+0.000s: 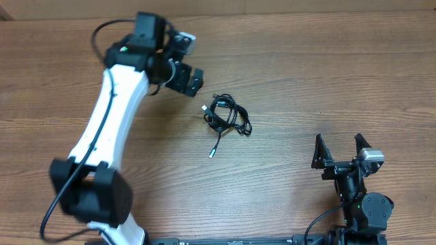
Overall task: Untangle cables
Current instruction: 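Lower the left gripper over the cable bundle and close on it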
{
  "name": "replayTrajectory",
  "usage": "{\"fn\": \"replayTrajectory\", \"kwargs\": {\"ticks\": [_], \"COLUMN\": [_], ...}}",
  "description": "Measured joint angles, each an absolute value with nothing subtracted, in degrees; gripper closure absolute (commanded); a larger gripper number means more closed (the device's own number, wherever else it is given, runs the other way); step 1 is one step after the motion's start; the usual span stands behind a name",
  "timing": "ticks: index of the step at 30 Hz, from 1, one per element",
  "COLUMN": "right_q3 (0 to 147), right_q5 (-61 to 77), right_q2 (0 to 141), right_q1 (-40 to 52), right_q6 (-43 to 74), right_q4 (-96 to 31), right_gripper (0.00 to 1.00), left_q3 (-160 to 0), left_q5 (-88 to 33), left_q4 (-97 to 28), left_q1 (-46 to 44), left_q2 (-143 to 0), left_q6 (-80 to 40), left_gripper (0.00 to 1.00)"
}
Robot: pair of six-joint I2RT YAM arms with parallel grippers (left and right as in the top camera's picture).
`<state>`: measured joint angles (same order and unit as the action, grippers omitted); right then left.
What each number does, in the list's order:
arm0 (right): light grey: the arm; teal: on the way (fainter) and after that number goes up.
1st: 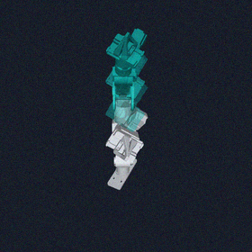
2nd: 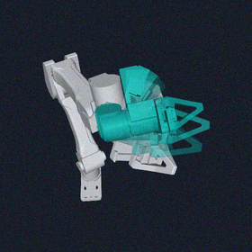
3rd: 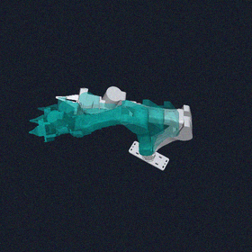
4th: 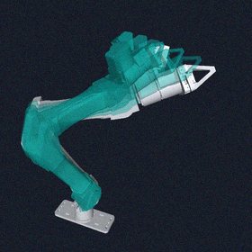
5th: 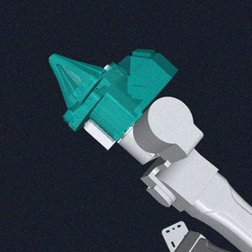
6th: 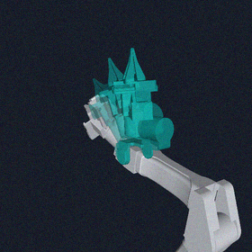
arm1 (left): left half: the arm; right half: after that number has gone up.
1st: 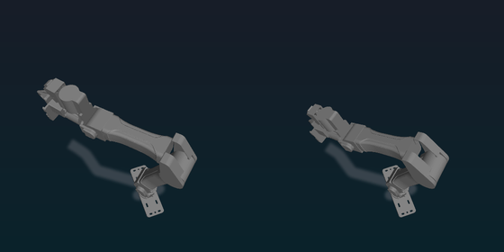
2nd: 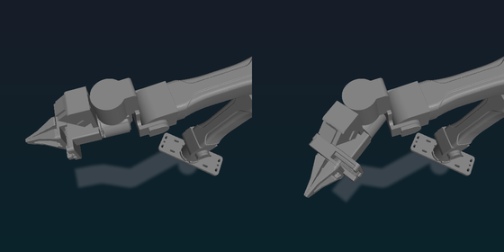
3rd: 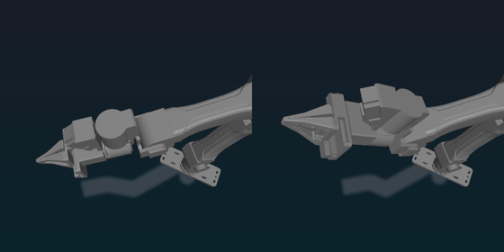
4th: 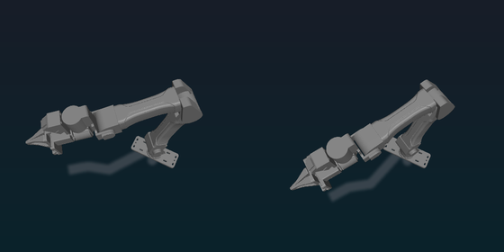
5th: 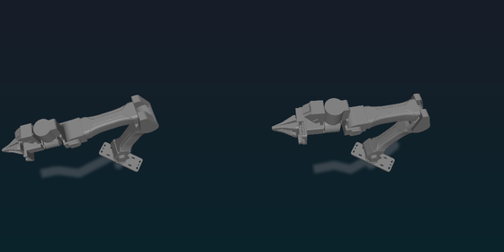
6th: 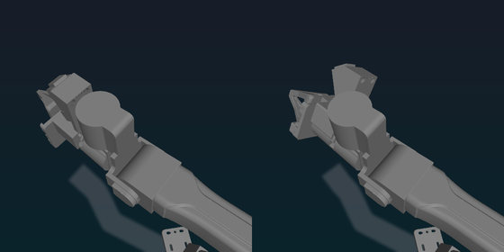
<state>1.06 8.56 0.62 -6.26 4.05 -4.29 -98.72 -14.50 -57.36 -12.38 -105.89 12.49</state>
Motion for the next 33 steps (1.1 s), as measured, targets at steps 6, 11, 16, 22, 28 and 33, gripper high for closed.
{"fn": "replayTrajectory", "kwargs": {"ticks": [6,11,16,22,28,33], "right_q3": [1.1,1.1,1.1,1.1,1.1,1.1], "right_q5": [8.5,8.5,8.5,8.6,8.6,8.5], "right_q2": [0.6,0.6,0.6,0.6,0.6,0.6], "right_q1": [-6.3,-6.3,-6.3,-6.3,-6.3,-6.3], "right_q6": [4.1,4.1,4.1,4.1,4.1,4.1], "right_q4": [-4.3,-4.3,-4.3,-4.3,-4.3,-4.3], "right_gripper": [0.00,0.00,0.00,0.00,0.00,0.00], "left_q3": [-102.3,-102.4,-102.4,-102.4,-102.4,-102.4], "left_q5": [-9.9,-5.0,-2.2,-0.8,-1.3,-2.6], "left_q4": [-55.1,-50.5,-48.9,-48.8,-49.7,-50.2], "left_q1": [-18.9,-24.6,-27.5,-27.2,-24.6,-23.2], "left_q2": [-114.0,-121.0,-125.8,-126.4,-126.4,-126.5], "left_q6": [20.4,24.2,27.1,27.4,27.6,27.6], "left_gripper": [0.01,0.00,0.00,0.07,0.15,0.14]}}
